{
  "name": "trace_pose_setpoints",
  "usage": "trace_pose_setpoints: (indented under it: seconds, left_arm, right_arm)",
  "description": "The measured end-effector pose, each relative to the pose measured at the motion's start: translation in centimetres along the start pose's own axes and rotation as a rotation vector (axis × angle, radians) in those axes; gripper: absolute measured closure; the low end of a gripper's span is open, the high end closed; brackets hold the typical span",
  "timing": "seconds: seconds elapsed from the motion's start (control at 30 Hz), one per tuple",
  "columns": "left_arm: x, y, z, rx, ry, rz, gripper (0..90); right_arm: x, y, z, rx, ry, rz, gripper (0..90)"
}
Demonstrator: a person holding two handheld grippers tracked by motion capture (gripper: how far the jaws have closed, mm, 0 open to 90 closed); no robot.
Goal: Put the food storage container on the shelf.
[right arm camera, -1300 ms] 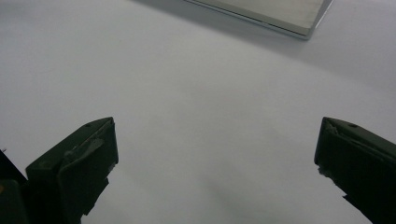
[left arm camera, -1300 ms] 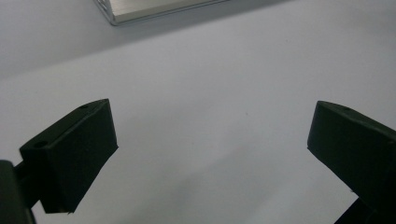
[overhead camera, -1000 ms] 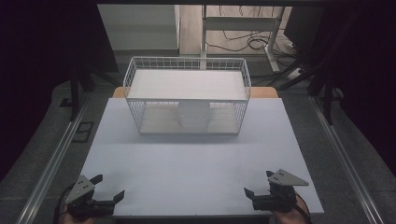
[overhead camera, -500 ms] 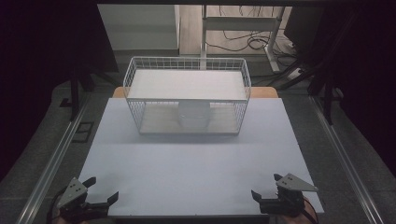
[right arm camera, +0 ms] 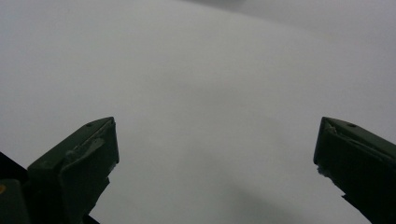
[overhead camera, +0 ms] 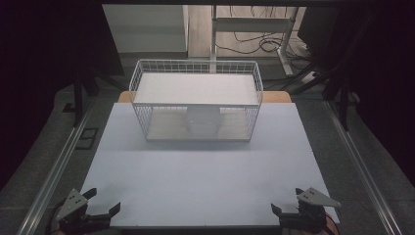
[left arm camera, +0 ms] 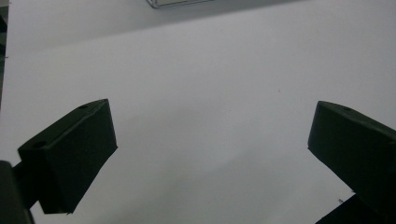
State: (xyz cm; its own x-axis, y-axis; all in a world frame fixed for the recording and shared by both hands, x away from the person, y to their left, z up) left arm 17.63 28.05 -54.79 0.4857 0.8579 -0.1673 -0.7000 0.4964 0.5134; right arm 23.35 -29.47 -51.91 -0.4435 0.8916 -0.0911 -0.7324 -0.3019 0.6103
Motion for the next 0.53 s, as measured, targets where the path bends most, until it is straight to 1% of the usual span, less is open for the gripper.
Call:
trace_pose_setpoints:
  seconds: [0.2,0.23,0.27,0.43,0.53]
  left_arm:
    - [0.11,-0.04,-0.06,0.003,0.012,-0.001,0.7]
    - [0.14,-0.06,-0.06,0.003,0.013,-0.001,0.8]
    - [0.15,-0.11,-0.07,0.007,0.013,0.001,0.9]
    - [0.12,-0.29,-0.08,0.024,0.01,0.0,1.5]
    - [0.1,-0.36,-0.05,0.028,0.008,-0.001,1.6]
  right_arm:
    - [-0.39,0.08,-0.69,0.018,-0.008,-0.004,0.0]
    - [-0.44,0.1,-0.8,0.024,-0.017,-0.003,0.0]
    - [-0.51,0.18,-0.8,0.019,-0.022,-0.006,0.0]
    - [-0.46,0.1,-0.87,0.033,-0.021,-0.009,0.0]
    - [-0.37,-0.05,-0.9,0.043,-0.007,-0.014,0.0]
Point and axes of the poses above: each handheld gripper's, and its own axes: y roughly backward along the jaws, z roughly out of its top, x roughly to its left, the point moved 4 cm from there along -y, roughly forward along the jaws, and after that the axes turned 7 degrees about -z, right-handed, at the moved point
